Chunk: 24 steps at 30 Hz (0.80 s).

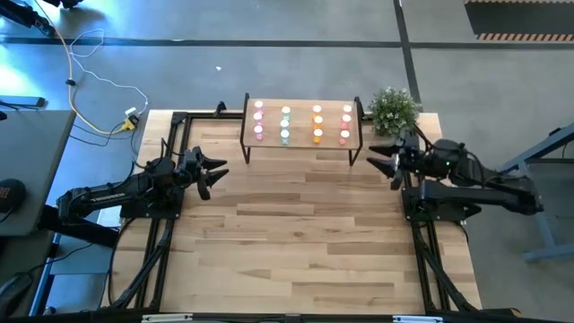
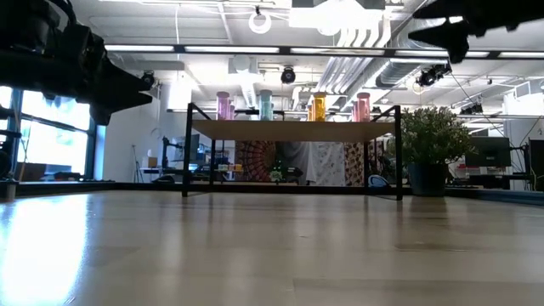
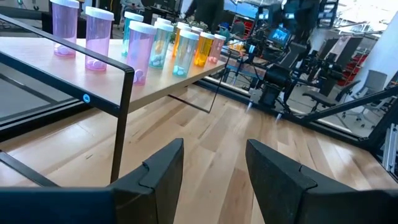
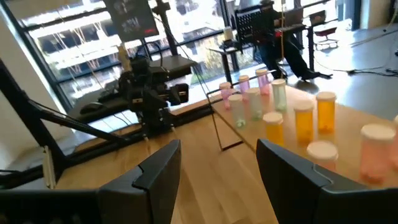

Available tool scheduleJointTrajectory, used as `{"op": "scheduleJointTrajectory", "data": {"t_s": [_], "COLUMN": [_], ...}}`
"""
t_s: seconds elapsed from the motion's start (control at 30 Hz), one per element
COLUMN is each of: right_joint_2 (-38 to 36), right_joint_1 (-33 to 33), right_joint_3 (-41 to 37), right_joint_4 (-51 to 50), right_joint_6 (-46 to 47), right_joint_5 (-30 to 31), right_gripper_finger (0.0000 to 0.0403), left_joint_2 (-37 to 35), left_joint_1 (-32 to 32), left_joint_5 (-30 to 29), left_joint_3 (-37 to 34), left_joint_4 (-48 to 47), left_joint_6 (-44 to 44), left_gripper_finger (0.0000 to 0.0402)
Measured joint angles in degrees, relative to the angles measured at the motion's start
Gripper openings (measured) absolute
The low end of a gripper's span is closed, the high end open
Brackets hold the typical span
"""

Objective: Pick and place medicine bottles onto shelf by color
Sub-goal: Return to Home Position

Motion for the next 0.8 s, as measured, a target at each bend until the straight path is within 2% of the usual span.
{"op": "scheduleJointTrajectory", "data": {"t_s": [0.2,0.6,0.8], "right_joint_2": [-7.65,-20.51,-20.29], "right_joint_1": [1.02,3.15,4.56], "right_joint_3": [-9.65,-20.17,-25.70], "right_joint_4": [3.24,5.12,8.36], "right_joint_6": [3.63,8.22,11.85], "right_joint_5": [0.00,-0.44,-0.48], "right_gripper_finger": [0.0201,0.0201,0.0201], "left_joint_2": [0.00,0.00,0.00], "left_joint_1": [-0.02,-0.02,0.00], "left_joint_5": [0.00,0.00,-0.01], "left_joint_3": [0.00,0.02,0.02], "left_joint_4": [0.02,0.02,0.06], "left_joint_6": [0.00,0.00,0.01], "left_gripper_finger": [0.0165,0.0165,0.0165]}}
